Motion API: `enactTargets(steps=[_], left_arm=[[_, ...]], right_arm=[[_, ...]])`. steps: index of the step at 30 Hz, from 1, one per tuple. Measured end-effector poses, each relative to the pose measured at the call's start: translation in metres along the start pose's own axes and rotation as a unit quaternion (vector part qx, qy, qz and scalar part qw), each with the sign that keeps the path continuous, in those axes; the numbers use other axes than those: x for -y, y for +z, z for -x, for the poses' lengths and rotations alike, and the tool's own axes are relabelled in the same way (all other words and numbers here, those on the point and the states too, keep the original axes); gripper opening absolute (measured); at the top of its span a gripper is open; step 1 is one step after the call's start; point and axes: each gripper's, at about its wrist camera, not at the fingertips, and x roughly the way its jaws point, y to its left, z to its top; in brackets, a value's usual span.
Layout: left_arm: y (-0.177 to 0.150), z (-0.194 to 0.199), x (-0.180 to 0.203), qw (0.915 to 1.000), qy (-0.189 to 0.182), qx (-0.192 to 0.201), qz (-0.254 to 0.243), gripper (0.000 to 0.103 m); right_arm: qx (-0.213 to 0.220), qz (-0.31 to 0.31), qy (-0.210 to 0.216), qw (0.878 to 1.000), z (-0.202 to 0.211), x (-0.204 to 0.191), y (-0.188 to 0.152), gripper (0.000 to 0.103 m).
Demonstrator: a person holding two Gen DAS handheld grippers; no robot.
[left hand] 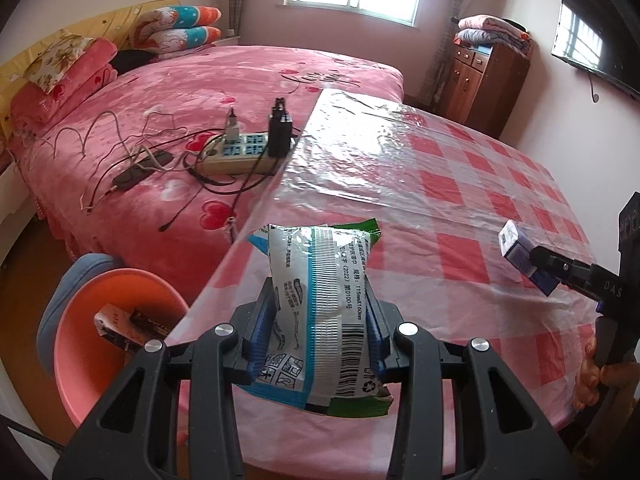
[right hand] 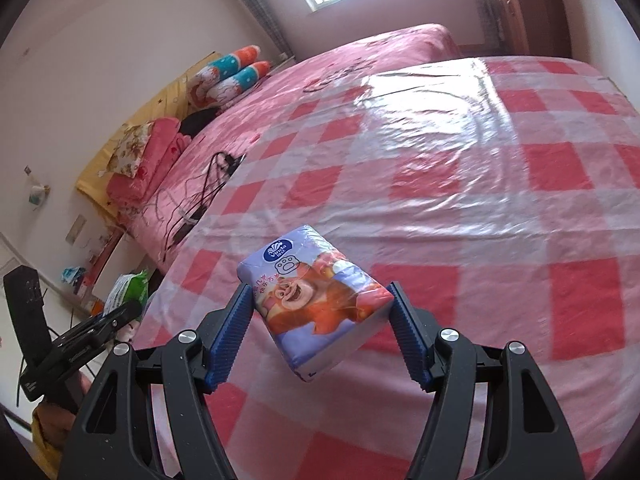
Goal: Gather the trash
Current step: 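Carry both packets to the orange bin and open both tools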
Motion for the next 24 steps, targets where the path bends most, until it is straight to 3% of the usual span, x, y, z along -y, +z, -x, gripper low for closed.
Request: enactTargets(steps=[13, 24], left_arm=[[-0.012, 0.007, -0.054, 0.9992, 0.021, 0.003, 0.033, 0.041], [-0.028, 0.014, -0.105, 0.9963, 0.047, 0.002, 0.073, 0.041]], right_arm=[[-0.055, 0.004, 0.047, 0.997, -0.025, -0.047, -0.011, 0.068], [-0.097, 0.062, 0.084, 0.99, -0.049, -0.119, -0.017, 0.068]])
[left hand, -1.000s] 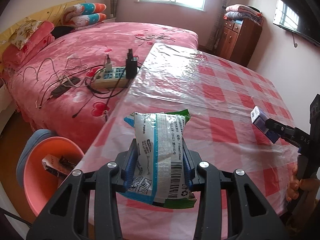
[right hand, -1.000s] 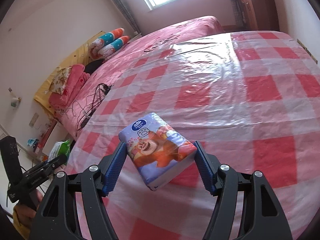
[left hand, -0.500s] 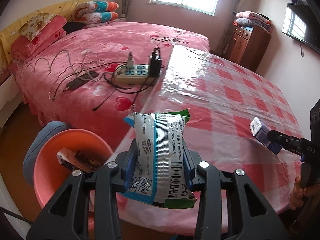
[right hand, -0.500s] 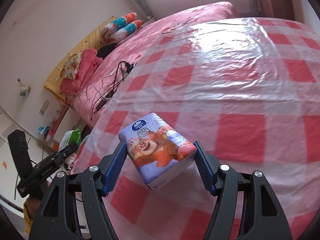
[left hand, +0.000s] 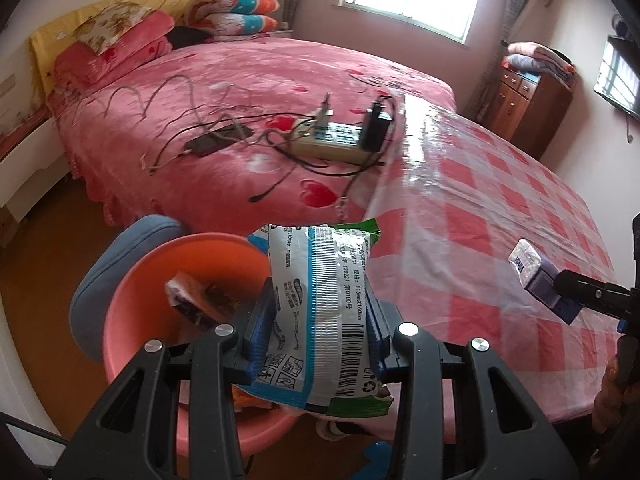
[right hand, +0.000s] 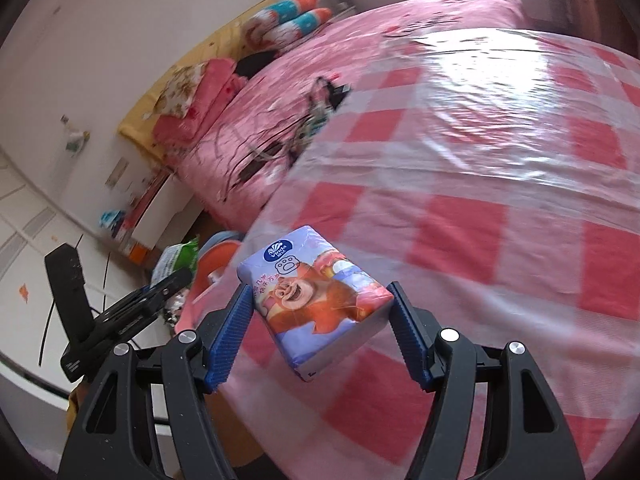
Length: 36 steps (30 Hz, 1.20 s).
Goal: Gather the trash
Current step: 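Carry both packets to the orange bin and open both tools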
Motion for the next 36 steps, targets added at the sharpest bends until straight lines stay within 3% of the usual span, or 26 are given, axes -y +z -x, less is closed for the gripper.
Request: enactTargets(steps=[15, 23, 25, 27, 31, 36], left_arm=[[-0.015, -0.01, -0.064, 0.9974, 0.036, -0.017, 0.059, 0.041], [-0.025, -0.025, -0.094, 0.9935, 0.049, -0.038, 0.095, 0.041], [-0.027, -0.029, -0.1, 0.9921, 0.056, -0.044, 0.103, 0.047], [-0.027, -0.032, -0.103, 0.9908, 0.066, -0.044, 0.11, 0.065], [-0.026, -0.035, -0.107, 0.9904, 0.082, -0.039, 0.104, 0.074], [-0.024, -0.037, -0.102, 0.9903, 0.1, -0.035, 0.09, 0.084]], right_arm=[[-0.063, 0.104, 0.043, 0.992, -0.069, -0.099, 0.012, 0.068], [-0.081, 0.156, 0.044, 0.983, -0.103, -0.142, 0.01, 0.07], [-0.091, 0.151, 0.054, 0.983, -0.115, -0.147, 0.012, 0.07], [-0.091, 0.14, 0.059, 0.984, -0.12, -0.148, 0.012, 0.078], [-0.078, 0.127, 0.059, 0.987, -0.117, -0.144, 0.011, 0.081], [-0.043, 0.122, 0.024, 0.991, -0.103, -0.133, 0.01, 0.088]])
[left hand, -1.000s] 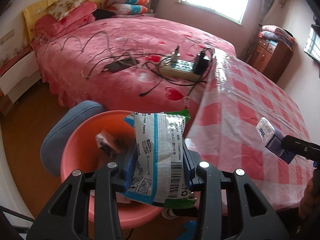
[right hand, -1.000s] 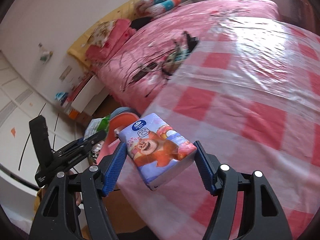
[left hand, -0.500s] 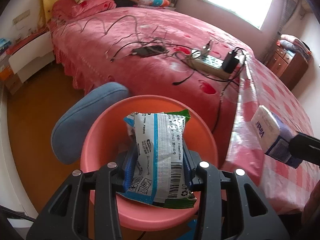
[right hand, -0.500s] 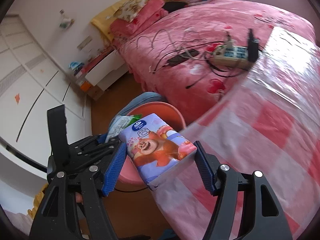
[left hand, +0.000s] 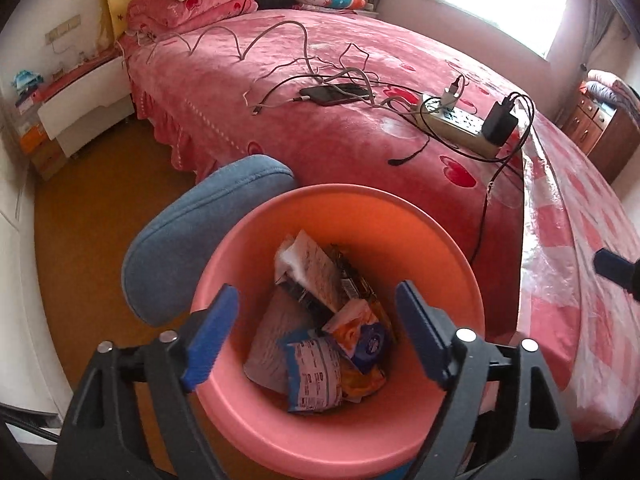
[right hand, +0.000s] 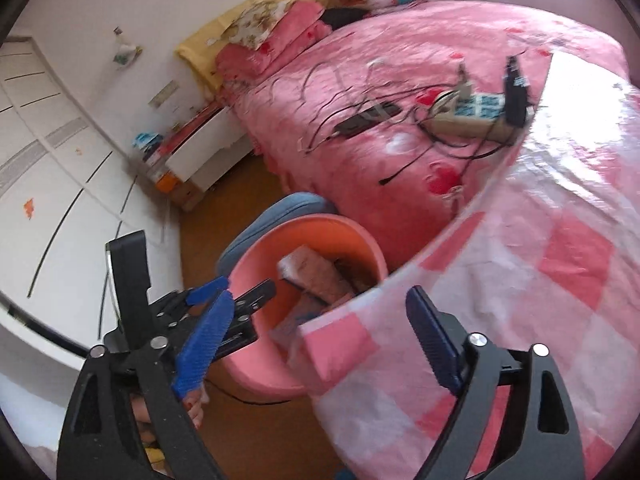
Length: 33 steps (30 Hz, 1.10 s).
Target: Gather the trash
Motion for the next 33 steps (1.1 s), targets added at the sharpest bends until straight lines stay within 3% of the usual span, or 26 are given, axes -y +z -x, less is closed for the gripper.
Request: enactTargets(steps=[3, 18, 33], left_arm=[[0.001, 0.002, 0.007, 0.9998, 0.012, 0.004, -0.014, 0.089], [0.005, 0.023, 0.049, 0.9962, 0.037, 0.04, -0.068, 0.092], [0.006, 0.048, 0.092, 0.9921, 0.026, 0.062, -0.106, 0.093]], right_arm=[[0.016, -0.001, -0.02, 1.0, 0.008, 0.006, -0.001, 0.089], [0.059, 0.017, -0.094, 0.994, 0.039, 0.028, -0.018, 0.09], [0.097, 0.011, -0.135, 0.986, 0.077, 0.051, -0.039, 0.094]])
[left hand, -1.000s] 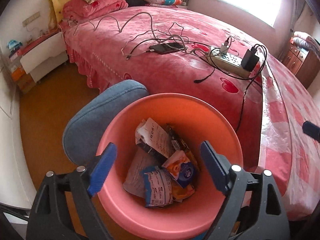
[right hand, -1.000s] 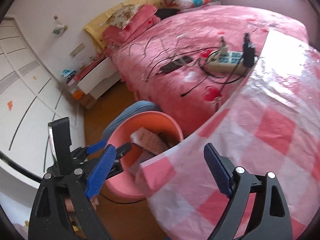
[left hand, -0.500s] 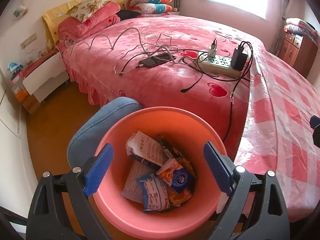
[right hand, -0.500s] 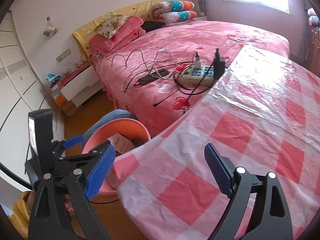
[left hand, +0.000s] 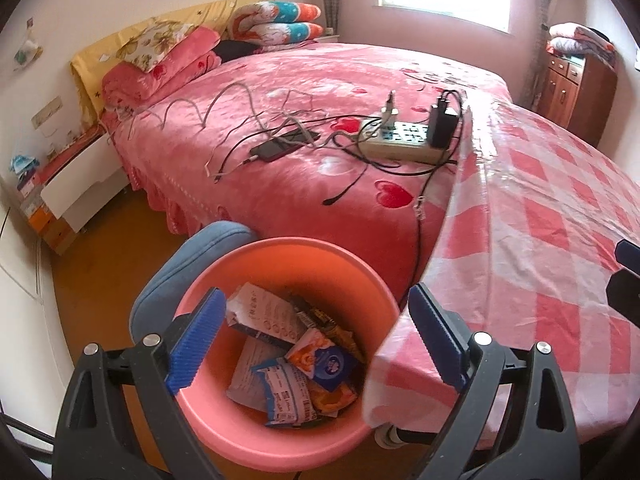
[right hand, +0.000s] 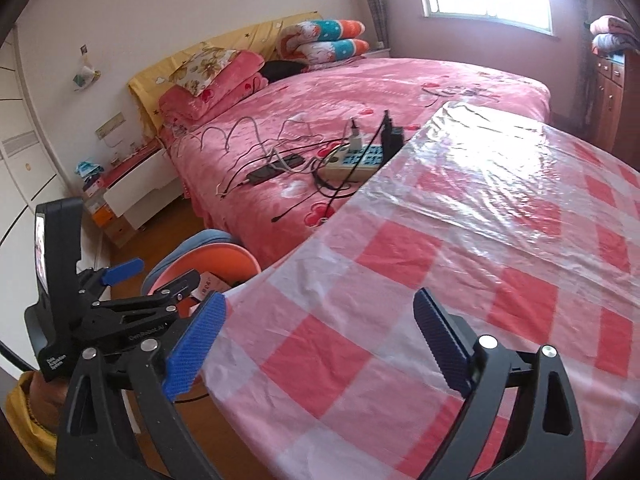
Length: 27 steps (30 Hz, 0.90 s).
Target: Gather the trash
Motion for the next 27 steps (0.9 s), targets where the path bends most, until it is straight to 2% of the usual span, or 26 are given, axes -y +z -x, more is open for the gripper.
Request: enactTargets(steps=[10, 27], left_arm=[[0.008, 0.015, 0.032, 0.9994, -0.014, 0.014, -0.027, 0.093], [0.011, 0.035, 0.088, 0.9957, -0.027, 0.031, -0.083, 0.093]], right_arm=[[0.024, -0.006, -0.02, 1.0, 0.022, 0.016, -0.008, 0.094], [0.058, -0.046, -0.042, 0.996, 0.053, 0.065, -0.02, 0.094]])
